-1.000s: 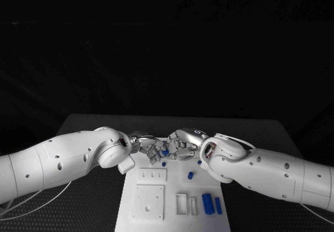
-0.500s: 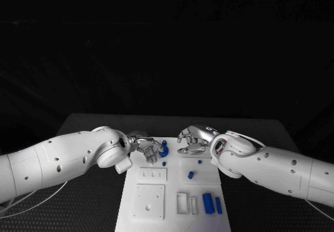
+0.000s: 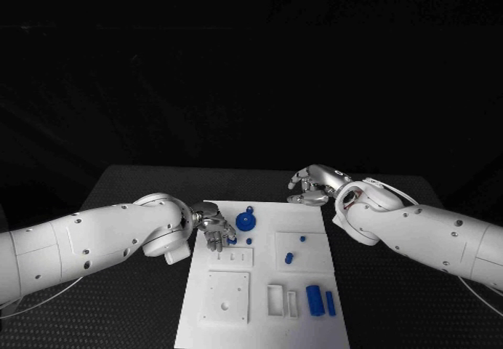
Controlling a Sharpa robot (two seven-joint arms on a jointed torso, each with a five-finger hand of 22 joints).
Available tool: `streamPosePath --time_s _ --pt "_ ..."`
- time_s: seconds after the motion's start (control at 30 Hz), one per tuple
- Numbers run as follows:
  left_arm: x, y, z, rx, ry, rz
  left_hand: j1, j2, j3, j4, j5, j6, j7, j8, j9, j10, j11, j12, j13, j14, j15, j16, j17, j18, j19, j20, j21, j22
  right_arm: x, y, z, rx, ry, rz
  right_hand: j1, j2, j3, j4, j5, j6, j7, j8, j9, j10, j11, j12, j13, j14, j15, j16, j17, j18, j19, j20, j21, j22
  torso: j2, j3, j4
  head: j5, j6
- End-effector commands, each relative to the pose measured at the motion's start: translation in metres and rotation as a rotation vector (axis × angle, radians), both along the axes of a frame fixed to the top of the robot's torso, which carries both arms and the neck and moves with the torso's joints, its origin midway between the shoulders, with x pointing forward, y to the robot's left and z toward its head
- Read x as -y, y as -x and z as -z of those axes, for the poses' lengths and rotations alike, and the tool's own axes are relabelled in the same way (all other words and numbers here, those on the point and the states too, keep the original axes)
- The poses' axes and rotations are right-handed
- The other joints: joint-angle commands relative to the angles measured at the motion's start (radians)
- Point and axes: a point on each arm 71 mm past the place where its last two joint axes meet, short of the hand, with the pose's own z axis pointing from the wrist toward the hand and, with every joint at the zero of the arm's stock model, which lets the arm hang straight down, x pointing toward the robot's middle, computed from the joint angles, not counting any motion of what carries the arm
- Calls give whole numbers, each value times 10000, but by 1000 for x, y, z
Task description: Assemble the parts on the task board
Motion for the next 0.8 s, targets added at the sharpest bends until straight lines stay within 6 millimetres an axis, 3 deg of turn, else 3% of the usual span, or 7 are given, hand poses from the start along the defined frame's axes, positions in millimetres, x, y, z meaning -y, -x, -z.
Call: streamPosePath --time_s 0.03,0.33,0.53,0.63,0.67,0.77,0.8 --pt "0 0 0 449 -1065 -77 -8 -97 107 -39 23 674 -600 35 35 192 -124 55 26 97 3 68 20 -82 98 -428 49 8 3 -3 -5 71 -441 123 70 -2 -26 57 73 331 208 -14 7 -559 125 -41 -11 -54 25 -61 -15 440 -42 57 -60 -16 -11 16 -3 43 -106" --pt "9 6 4 491 -1589 234 -11 -87 89 -54 88 911 -726 71 333 661 -449 696 759 653 -352 576 395 -18 584 -740 499 174 3 -7 -11 166 -498 177 78 2 -30 73 154 358 198 2 14 -552 116 -48 -28 -49 16 -72 -21 440 -45 64 -66 -17 -20 13 -20 80 -219" --pt "13 6 4 527 -1860 434 -137 -35 94 -66 139 1071 -896 81 948 395 -724 2261 2510 975 -836 1689 984 75 1087 -1207 1307 523 2 -7 -11 146 -517 156 92 4 -36 86 316 381 188 16 22 -546 106 -54 -49 -46 6 -85 -28 440 -49 71 -72 -16 -13 26 -29 120 -284" --pt "16 7 5 434 -1916 547 -110 -119 198 -85 171 1022 -962 -102 1127 181 -860 3738 3868 1234 -1270 2585 1355 199 1467 -1497 1891 749 1 -7 -11 136 -519 153 97 9 -40 91 396 385 184 19 25 -544 103 -54 -56 -43 2 -87 -28 440 -49 73 -73 -15 -14 21 -23 114 -311" --pt "17 7 5 420 -1918 578 -118 -68 213 -64 124 1057 -1002 -108 1163 287 -863 3966 4032 1294 -1290 2710 1389 199 1488 -1522 1947 764 1 -7 -11 130 -519 148 100 9 -42 91 416 387 184 21 26 -543 102 -54 -58 -42 2 -88 -29 440 -48 73 -73 -15 -15 15 -23 112 -328" --pt "18 8 5 383 -1942 625 -75 -456 1157 3 -912 1187 -1053 -212 1280 195 -907 4770 4659 1524 -1598 3473 1628 272 1834 -1716 2449 924 0 -7 -11 110 -524 133 106 16 -47 93 513 391 182 23 28 -539 100 -53 -66 -39 -1 -90 -29 440 -47 75 -74 -13 -11 20 -26 122 -341" --pt "19 8 5 393 -1943 605 -175 -397 1309 -22 -915 1222 -1060 -234 1312 159 -930 4896 4749 1511 -1644 3589 1647 289 1871 -1756 2534 946 0 -7 -11 108 -524 127 108 19 -51 94 562 391 181 24 28 -538 99 -52 -69 -37 -1 -91 -29 440 -46 75 -73 -12 -8 20 -27 125 -341"
